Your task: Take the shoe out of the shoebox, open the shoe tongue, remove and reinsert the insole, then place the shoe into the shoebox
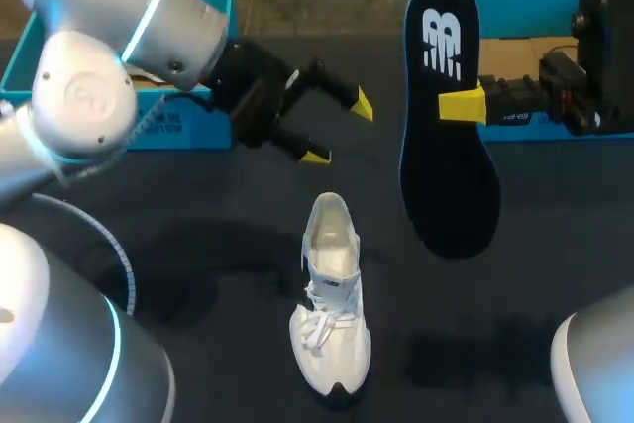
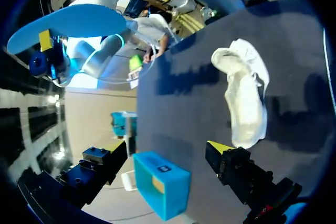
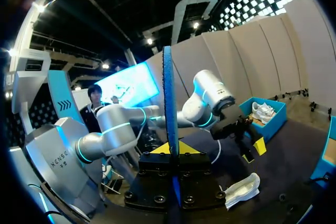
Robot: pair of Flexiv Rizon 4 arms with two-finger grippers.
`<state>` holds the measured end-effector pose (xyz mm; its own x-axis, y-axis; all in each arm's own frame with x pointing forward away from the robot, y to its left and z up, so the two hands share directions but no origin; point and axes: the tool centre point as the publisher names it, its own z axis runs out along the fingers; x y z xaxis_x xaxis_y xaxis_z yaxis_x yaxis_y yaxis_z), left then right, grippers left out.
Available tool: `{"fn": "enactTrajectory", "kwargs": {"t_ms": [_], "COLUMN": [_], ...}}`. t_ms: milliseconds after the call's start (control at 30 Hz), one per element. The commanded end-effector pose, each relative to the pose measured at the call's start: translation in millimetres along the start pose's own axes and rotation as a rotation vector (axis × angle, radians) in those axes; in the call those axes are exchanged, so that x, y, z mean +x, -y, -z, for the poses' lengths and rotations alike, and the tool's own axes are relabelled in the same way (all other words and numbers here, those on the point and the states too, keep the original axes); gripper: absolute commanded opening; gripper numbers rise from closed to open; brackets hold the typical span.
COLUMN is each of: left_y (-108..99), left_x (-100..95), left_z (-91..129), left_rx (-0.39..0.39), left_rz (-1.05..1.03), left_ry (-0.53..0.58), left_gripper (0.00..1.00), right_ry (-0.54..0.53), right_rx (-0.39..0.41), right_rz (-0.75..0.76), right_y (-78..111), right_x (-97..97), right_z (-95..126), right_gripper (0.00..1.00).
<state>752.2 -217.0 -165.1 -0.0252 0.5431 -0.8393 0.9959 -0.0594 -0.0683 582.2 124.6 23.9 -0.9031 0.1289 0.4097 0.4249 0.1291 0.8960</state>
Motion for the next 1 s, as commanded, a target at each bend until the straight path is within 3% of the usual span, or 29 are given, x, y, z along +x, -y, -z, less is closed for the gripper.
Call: {"fn": "enactTrajectory", "kwargs": {"t_ms": [33, 100, 433, 633, 800, 900, 1000], "left_y": [6.5, 1.5, 1.5, -9.9, -12.3, -11.9, -12.3], "left_x": [-4.9, -16.0, -16.0, -34.9, -43.2, -46.8, -48.1], "left_z": [4.0, 6.9, 6.9, 18.8, 20.5, 24.8, 29.5], "left_rx": [-0.060, -0.088, -0.088, -0.094, -0.089, -0.086, -0.085], "left_rz": [-0.033, -0.049, -0.049, -0.091, -0.124, -0.155, -0.154], "left_ry": [0.408, 0.483, 0.483, 0.571, 0.588, 0.602, 0.614], "left_gripper": [1.00, 1.00, 1.00, 1.00, 1.00, 1.00, 1.00], "right_ry": [-0.004, -0.004, -0.004, -0.004, -0.055, -0.145, -0.170], "right_rx": [0.006, 0.006, 0.006, 0.006, 0.026, 0.034, 0.045], "right_rz": [-0.002, -0.002, -0.002, -0.002, -0.117, -0.189, -0.220], "right_y": [-3.6, -3.6, -3.6, -3.6, -7.7, -9.5, -11.0], "right_x": [-3.0, -3.0, -3.0, -3.0, -40.6, -75.1, -102.9], "right_z": [-2.9, -2.9, -2.9, -2.9, 0.7, -5.6, -6.9], "right_gripper": [0.00, 0.00, 0.00, 0.00, 0.00, 0.00, 0.00]}}
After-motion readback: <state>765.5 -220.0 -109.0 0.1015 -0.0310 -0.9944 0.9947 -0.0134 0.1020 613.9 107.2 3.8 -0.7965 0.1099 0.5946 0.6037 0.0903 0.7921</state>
